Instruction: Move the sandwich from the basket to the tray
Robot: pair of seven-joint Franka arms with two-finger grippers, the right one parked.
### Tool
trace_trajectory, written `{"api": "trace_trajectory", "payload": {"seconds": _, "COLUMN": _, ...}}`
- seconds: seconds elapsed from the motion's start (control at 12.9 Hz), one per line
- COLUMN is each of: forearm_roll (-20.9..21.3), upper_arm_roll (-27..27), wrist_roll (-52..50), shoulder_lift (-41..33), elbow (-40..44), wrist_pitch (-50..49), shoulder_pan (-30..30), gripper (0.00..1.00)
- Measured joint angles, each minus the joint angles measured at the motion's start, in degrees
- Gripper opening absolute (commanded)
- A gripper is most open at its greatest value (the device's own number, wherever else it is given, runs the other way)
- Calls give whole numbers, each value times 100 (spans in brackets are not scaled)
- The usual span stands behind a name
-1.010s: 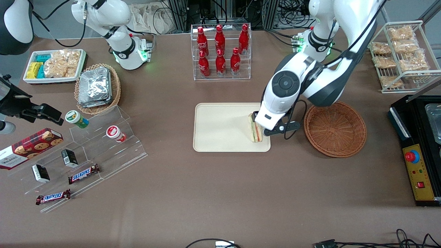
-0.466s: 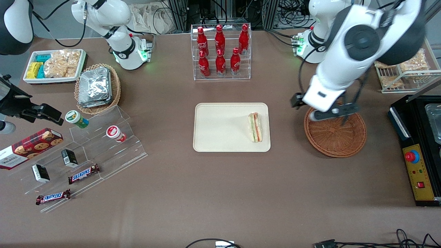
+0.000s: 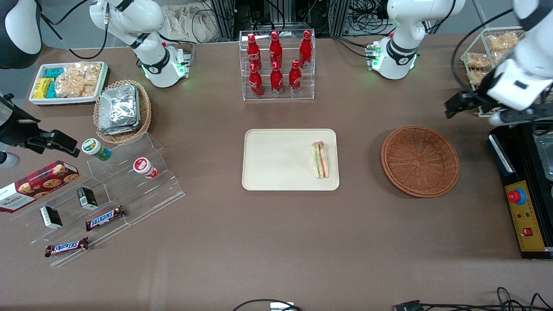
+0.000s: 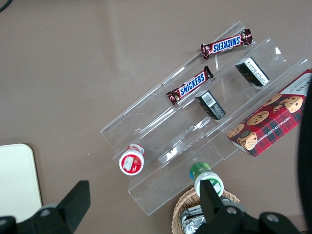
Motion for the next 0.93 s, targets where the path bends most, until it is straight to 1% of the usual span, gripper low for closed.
{"api": "trace_trajectory", "payload": {"seconds": 0.08, "forearm_roll": -2, "upper_arm_roll": 145, "wrist_roll": 71, "shoulder_lift": -2, "elbow": 4, "wrist_pitch": -37, "shoulder_pan": 3, "gripper": 100}}
{"api": "trace_trajectory", "payload": {"seconds": 0.23, "forearm_roll": -3, "upper_arm_roll": 222, "wrist_roll": 89, "shoulder_lift": 27, "elbow": 65, "wrist_pitch": -62, "shoulder_pan": 0, "gripper": 100}}
{"api": "trace_trajectory", "payload": {"seconds": 0.7, "forearm_roll": -3, "upper_arm_roll": 209, "wrist_roll": 88, "shoulder_lift": 255, "elbow": 479, "wrist_pitch": -322, "shoulder_pan": -34, "gripper": 100}}
{"api": "trace_trajectory", "payload": {"seconds": 0.93, "forearm_roll": -3, "upper_arm_roll": 45, "wrist_roll": 25, "shoulder_lift": 306, "elbow": 541, "wrist_pitch": -325, "shoulder_pan": -51, "gripper": 100}}
